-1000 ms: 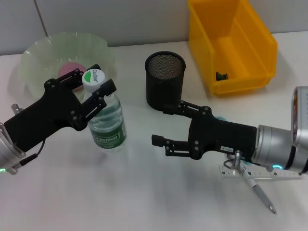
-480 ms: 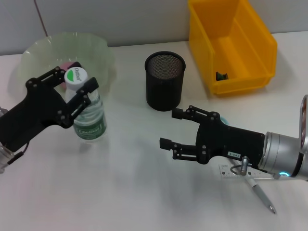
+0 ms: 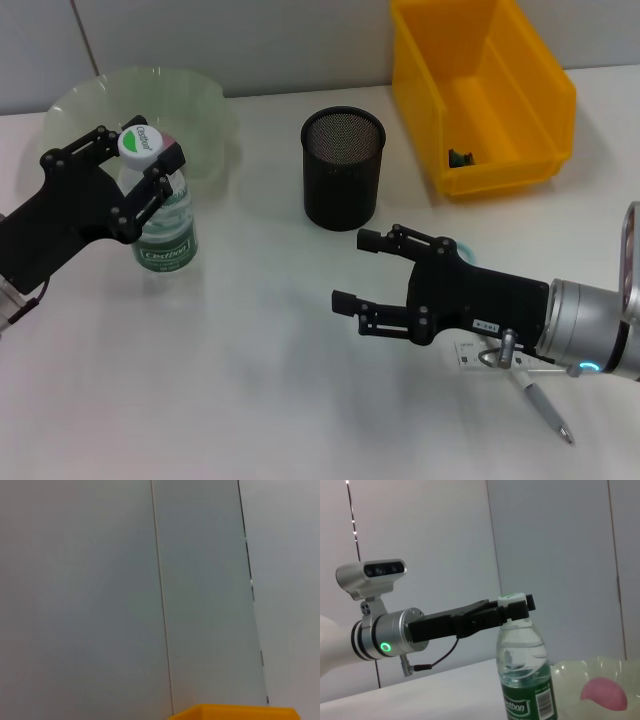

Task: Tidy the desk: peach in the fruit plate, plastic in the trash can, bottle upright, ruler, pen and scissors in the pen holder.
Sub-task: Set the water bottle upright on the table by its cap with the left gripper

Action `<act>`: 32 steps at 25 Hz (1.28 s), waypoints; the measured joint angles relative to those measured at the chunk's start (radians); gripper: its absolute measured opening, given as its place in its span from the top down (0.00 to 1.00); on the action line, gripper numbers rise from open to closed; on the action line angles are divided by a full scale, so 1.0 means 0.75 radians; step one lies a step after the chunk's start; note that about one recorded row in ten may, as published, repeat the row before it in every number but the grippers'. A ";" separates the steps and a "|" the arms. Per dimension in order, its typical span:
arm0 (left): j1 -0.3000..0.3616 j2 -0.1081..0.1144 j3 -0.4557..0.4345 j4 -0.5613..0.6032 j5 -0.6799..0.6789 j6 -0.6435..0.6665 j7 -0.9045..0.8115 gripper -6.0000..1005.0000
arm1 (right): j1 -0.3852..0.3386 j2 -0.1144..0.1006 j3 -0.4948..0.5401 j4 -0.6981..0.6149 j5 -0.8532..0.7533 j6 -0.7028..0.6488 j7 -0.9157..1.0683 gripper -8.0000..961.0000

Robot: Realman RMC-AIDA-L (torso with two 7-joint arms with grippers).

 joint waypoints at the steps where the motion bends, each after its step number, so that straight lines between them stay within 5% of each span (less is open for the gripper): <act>1: -0.001 0.000 0.000 -0.001 0.000 -0.009 0.001 0.53 | 0.000 0.000 -0.001 0.000 0.000 0.000 0.000 0.13; 32: -0.013 -0.006 -0.002 -0.026 -0.020 -0.157 -0.006 0.51 | 0.006 0.004 -0.003 0.001 0.000 0.004 0.000 0.13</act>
